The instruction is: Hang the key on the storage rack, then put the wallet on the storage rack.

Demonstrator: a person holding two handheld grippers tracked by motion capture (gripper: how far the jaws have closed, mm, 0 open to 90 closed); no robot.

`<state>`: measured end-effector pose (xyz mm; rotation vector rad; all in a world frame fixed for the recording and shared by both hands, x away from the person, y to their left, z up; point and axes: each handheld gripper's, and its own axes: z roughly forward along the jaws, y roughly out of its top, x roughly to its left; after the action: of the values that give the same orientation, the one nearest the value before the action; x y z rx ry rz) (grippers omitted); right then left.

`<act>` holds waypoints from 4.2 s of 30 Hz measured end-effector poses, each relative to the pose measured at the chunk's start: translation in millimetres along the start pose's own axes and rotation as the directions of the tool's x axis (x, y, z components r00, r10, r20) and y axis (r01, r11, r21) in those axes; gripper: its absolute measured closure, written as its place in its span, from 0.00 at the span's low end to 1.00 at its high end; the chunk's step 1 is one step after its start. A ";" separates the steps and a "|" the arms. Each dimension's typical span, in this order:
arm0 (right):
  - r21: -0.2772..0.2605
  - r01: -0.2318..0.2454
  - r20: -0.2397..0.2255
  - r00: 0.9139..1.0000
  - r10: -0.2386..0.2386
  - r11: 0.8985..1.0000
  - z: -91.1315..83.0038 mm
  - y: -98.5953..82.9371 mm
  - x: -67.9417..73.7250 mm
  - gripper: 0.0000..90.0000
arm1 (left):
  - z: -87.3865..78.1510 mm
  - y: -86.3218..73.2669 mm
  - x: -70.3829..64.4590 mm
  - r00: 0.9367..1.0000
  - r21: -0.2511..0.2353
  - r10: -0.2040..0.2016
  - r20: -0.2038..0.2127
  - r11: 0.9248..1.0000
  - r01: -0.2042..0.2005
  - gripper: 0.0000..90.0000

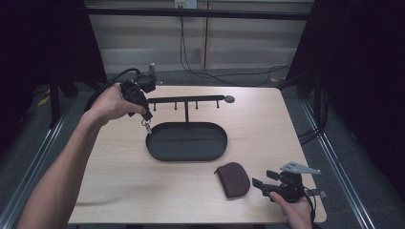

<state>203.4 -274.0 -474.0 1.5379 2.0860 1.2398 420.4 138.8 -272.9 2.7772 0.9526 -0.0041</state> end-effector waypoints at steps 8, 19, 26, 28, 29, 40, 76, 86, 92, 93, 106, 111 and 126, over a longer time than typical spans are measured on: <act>-0.003 0.000 -0.002 1.000 0.000 1.000 -0.4 -0.2 0.1 0.30 | 0.0 11.3 1.3 1.000 0.003 -0.016 0.001 1.000 0.016 0.99; -0.003 -0.007 -0.009 1.000 0.007 1.000 -0.3 -0.2 -0.4 0.30 | 6.3 25.6 14.9 0.999 0.004 -0.051 0.017 0.999 0.051 0.99; -0.004 -0.007 -0.019 1.000 0.007 1.000 -0.7 -0.2 -0.8 0.30 | 8.4 34.7 20.5 0.998 0.006 -0.066 0.009 0.998 0.066 0.99; -0.004 -0.006 -0.020 1.000 0.006 1.000 -0.7 -0.2 -0.8 0.30 | 8.8 35.4 21.2 0.998 0.007 -0.065 0.005 0.998 0.065 0.99; -0.003 -0.006 -0.020 1.000 0.006 1.000 -0.7 -0.2 -0.8 0.30 | 9.1 36.1 22.1 0.998 0.008 -0.065 0.004 0.998 0.065 0.99; -0.001 -0.003 -0.026 1.000 0.003 1.000 -1.0 -0.3 -0.1 0.30 | 13.8 38.0 30.0 0.997 -0.002 -0.074 -0.009 0.997 0.074 0.99; 0.009 0.007 -0.029 1.000 -0.006 1.000 2.2 0.9 -0.2 0.30 | 16.5 23.5 39.7 0.995 -0.057 -0.098 -0.004 0.994 0.098 0.90; 0.009 0.013 -0.023 1.000 -0.012 1.000 1.4 0.7 0.9 0.30 | 14.5 -3.3 43.6 0.991 -0.148 -0.127 0.047 0.980 0.133 0.86; 0.010 0.008 -0.025 1.000 -0.008 1.000 1.4 0.7 0.4 0.30 | 14.5 -12.4 39.1 0.991 -0.208 -0.128 0.050 0.969 0.135 0.85; 0.011 0.006 -0.024 1.000 -0.006 1.000 1.4 0.7 0.5 0.30 | 14.2 -13.9 38.4 0.991 -0.209 -0.121 0.054 0.969 0.130 0.84; 0.011 -0.001 -0.021 1.000 0.001 1.000 1.2 0.7 0.5 0.30 | 17.3 -40.6 32.5 0.987 -0.296 -0.143 0.068 0.942 0.157 0.80; 0.011 0.000 -0.023 1.000 0.000 1.000 2.4 1.6 -0.1 0.30 | 23.0 -56.7 30.5 0.986 -0.363 -0.150 0.067 0.917 0.164 0.77; 0.014 0.011 -0.027 1.000 -0.010 1.000 2.6 1.7 0.1 0.30 | 50.1 -99.4 13.7 0.972 -0.480 -0.205 0.113 0.845 0.234 0.57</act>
<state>206.1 -272.5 -474.2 1.5225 2.1208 1.2515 374.0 214.0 -342.1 2.1809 1.0765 0.1086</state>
